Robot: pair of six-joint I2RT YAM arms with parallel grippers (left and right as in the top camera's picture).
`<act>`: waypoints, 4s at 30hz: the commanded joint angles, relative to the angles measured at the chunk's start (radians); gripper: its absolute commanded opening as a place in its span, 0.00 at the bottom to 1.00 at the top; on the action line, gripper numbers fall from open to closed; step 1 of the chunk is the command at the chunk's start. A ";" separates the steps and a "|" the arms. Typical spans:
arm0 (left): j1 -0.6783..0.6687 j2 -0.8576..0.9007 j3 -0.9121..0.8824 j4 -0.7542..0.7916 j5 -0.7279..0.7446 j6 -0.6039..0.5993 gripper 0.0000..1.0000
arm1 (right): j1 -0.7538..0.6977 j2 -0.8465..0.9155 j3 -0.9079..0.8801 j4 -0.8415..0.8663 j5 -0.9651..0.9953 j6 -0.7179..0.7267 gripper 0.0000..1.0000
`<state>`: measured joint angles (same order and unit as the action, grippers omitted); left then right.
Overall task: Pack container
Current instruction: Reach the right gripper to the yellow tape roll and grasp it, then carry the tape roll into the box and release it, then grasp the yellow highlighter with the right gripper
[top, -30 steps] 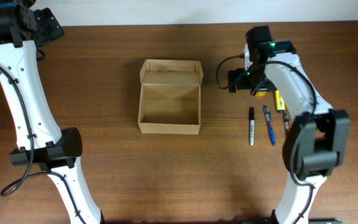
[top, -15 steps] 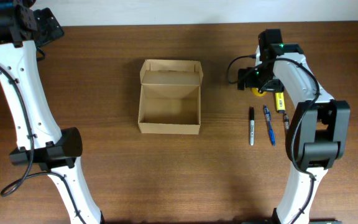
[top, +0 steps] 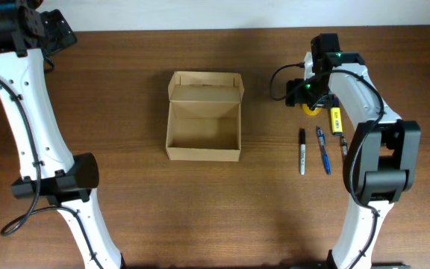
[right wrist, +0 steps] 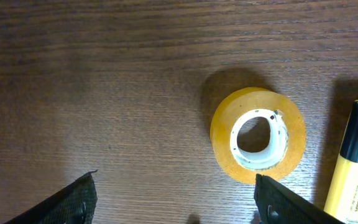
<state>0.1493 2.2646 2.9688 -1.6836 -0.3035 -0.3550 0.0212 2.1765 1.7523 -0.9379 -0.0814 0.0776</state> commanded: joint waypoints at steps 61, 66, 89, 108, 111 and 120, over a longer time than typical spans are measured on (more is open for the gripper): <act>0.004 -0.030 0.009 -0.001 -0.008 0.012 1.00 | 0.351 -0.100 0.553 -0.399 -0.046 -0.137 0.04; 0.004 -0.030 0.009 -0.001 -0.008 0.012 1.00 | 0.505 -0.094 0.544 -0.425 -0.046 -0.281 0.04; 0.004 -0.030 0.009 -0.001 -0.008 0.012 1.00 | 0.580 0.229 0.426 -0.333 -0.039 -0.376 0.04; 0.004 -0.030 0.009 -0.001 -0.008 0.013 1.00 | 0.568 -0.209 0.565 -0.526 0.333 -0.139 0.75; 0.004 -0.030 0.009 -0.001 -0.008 0.013 1.00 | 0.528 -0.263 0.565 -0.578 0.407 -0.134 0.76; 0.004 -0.030 0.009 -0.001 -0.008 0.012 1.00 | 0.174 -0.279 0.534 -0.601 0.290 -0.045 0.82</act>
<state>0.1493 2.2646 2.9688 -1.6836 -0.3035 -0.3550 0.3367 1.8633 2.3173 -1.5539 0.2665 -0.0025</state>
